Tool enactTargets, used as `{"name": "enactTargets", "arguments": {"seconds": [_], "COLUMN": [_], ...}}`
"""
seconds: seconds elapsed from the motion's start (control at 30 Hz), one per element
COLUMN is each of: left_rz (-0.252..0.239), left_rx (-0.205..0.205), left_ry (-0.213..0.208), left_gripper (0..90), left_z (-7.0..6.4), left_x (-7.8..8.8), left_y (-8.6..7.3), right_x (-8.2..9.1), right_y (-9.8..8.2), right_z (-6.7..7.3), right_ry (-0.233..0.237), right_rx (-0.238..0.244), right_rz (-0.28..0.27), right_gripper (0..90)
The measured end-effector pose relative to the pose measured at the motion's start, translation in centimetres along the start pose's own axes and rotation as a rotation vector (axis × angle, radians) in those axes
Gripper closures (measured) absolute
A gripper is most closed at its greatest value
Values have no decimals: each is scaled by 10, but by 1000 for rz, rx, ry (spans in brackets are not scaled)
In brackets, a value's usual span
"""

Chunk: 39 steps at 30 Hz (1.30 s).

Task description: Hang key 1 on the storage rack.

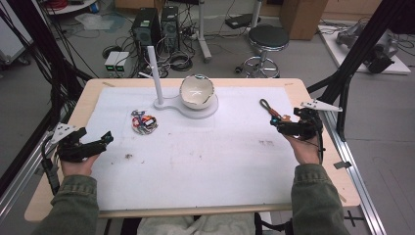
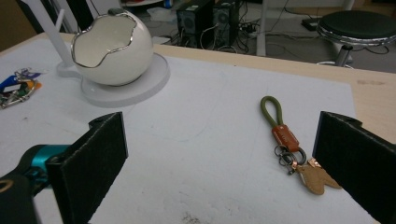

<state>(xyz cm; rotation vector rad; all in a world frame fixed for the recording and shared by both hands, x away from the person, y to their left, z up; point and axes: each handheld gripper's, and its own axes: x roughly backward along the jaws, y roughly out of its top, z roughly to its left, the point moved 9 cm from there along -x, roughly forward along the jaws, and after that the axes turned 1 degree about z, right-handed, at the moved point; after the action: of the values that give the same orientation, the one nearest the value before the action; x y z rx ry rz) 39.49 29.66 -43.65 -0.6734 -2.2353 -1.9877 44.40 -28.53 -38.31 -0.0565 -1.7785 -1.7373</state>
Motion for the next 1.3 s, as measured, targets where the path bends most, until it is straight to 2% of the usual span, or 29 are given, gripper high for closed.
{"name": "enactTargets", "arguments": {"seconds": [0.03, 0.3, 0.57, 0.77, 1.0, 1.1, 1.3], "left_rz": [1, 1, 3, 6, 8, 10, 10], "left_rx": [0, -3, 0, -3, -3, 11, 9], "left_ry": [-1, 0, 1, 2, 8, -2, -2], "left_gripper": [17, 17, 17, 17, 17, 17, 17], "left_z": [0, 0, 0, 0, 0, 0, 0], "left_x": [0, 0, -1, -1, -1, -1, -2], "left_y": [0, 0, 0, -1, -1, -1, -1], "right_x": [-4, -18, -25, -27, -36, -42, -53], "right_y": [0, -1, 5, 8, 4, 2, 4], "right_z": [-3, -12, -24, -32, -35, -34, -33], "right_ry": [-6, -7, -20, -14, 11, 23, 31], "right_rx": [0, -3, 2, 2, -15, -16, 10], "right_rz": [23, 82, 125, 154, 182, 206, 249], "right_gripper": [24, 24, 24, 24, 24, 24, 24]}}
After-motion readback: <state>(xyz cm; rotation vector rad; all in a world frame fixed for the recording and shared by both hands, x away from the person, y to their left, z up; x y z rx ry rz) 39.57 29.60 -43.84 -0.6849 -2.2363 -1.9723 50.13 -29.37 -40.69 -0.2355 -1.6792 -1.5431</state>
